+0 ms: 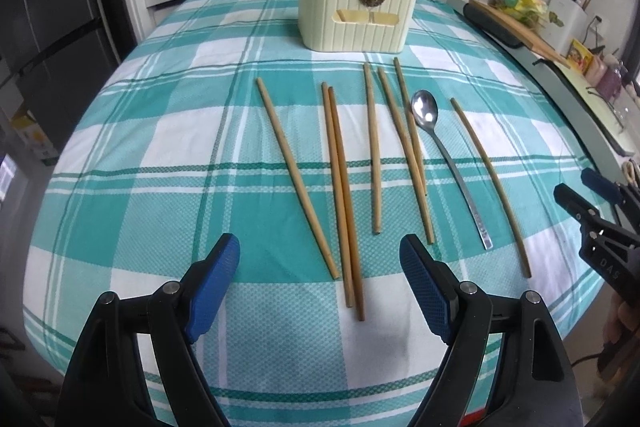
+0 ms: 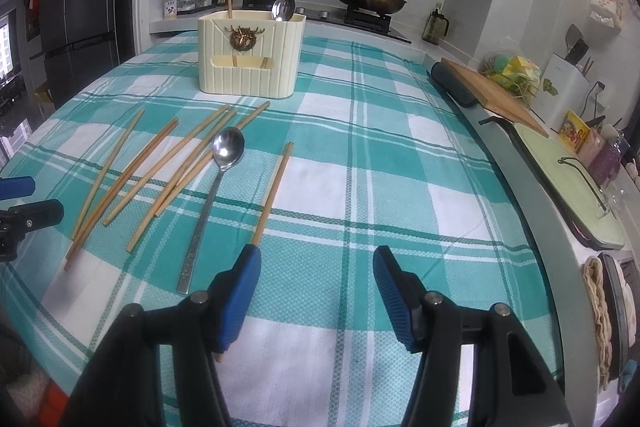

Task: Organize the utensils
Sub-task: 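Move both tools back over the remaining chopsticks on the cloth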

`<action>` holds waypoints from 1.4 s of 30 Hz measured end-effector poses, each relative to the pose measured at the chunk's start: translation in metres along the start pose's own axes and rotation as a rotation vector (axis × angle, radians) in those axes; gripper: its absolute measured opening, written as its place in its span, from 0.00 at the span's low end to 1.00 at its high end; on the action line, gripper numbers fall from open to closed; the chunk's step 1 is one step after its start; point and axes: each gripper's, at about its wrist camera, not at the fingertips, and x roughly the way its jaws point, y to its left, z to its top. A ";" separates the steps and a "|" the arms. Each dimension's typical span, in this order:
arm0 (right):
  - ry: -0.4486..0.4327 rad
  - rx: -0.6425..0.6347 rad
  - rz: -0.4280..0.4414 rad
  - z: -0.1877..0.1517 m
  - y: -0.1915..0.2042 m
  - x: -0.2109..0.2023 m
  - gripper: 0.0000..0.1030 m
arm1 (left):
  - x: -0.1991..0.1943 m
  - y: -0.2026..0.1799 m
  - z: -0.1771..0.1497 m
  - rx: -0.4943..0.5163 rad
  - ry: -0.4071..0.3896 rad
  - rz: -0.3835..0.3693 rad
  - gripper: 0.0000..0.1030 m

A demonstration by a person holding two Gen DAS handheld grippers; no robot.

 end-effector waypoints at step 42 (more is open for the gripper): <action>0.052 0.088 0.027 -0.008 -0.015 0.024 0.58 | 0.035 0.043 0.005 -0.137 0.071 -0.009 0.82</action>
